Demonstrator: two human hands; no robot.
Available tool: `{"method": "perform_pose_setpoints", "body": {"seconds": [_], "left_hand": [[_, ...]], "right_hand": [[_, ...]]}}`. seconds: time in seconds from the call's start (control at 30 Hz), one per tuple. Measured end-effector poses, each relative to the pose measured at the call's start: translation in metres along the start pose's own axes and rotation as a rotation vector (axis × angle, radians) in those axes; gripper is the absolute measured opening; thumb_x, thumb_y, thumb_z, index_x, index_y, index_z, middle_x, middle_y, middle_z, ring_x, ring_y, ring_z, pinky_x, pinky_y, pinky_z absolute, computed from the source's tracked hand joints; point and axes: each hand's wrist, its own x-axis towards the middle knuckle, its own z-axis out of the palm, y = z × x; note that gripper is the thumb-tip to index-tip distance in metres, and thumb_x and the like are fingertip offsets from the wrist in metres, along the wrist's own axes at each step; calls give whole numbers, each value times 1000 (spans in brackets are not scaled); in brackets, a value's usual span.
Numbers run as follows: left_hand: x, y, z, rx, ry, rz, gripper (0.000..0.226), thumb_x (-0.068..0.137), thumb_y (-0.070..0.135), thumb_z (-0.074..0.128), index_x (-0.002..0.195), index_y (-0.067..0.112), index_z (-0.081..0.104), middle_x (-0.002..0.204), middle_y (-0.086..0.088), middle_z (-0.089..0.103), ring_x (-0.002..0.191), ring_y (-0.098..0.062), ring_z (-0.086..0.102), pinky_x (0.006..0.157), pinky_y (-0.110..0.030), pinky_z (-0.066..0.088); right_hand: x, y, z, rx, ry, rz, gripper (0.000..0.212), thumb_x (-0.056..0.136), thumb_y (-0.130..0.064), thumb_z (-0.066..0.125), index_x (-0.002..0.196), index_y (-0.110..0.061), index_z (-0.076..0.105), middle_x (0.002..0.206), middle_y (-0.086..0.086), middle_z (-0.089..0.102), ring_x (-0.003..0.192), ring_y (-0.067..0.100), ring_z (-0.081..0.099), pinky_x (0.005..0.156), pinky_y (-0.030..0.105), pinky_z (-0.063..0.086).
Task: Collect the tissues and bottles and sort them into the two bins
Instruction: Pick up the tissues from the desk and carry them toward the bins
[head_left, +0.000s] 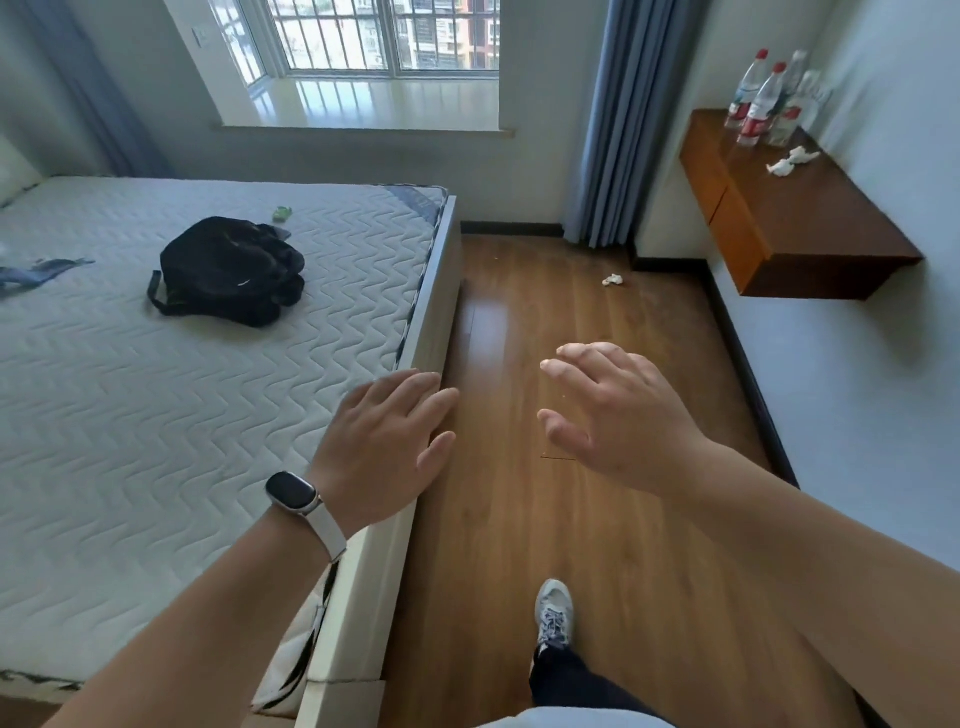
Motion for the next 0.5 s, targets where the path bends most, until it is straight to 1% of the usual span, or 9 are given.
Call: {"method": "perform_pose_setpoints", "body": {"seconds": [0.1, 0.2, 0.37, 0.5], "left_hand": [[54, -6, 12, -6, -11, -4, 42, 91, 42, 45, 122, 18, 62, 128, -4, 61, 121, -25, 52, 94, -42, 44], [114, -8, 28, -11, -9, 21, 42, 91, 42, 45, 121, 19, 62, 128, -4, 61, 121, -24, 51, 93, -42, 43], [203, -7, 59, -38, 25, 63, 38, 89, 38, 50, 120, 20, 62, 127, -3, 61, 121, -24, 51, 92, -42, 43], [251, -7, 80, -61, 5, 87, 38, 88, 38, 53, 122, 21, 61, 127, 0, 60, 121, -23, 52, 93, -41, 43]], "right_hand": [[34, 43, 8, 23, 10, 49, 55, 87, -51, 44, 124, -14, 60, 127, 7, 60, 118, 29, 53, 88, 47, 48], [63, 89, 10, 32, 9, 102, 55, 86, -51, 44, 123, -15, 61, 126, 6, 60, 118, 28, 53, 88, 46, 46], [99, 167, 16, 13, -36, 155, 53, 90, -50, 44, 128, -17, 57, 132, 5, 56, 124, 26, 49, 96, 46, 42], [124, 206, 26, 4, -84, 191, 53, 90, -51, 43, 129, -17, 56, 134, 5, 55, 125, 26, 47, 98, 46, 40]]}}
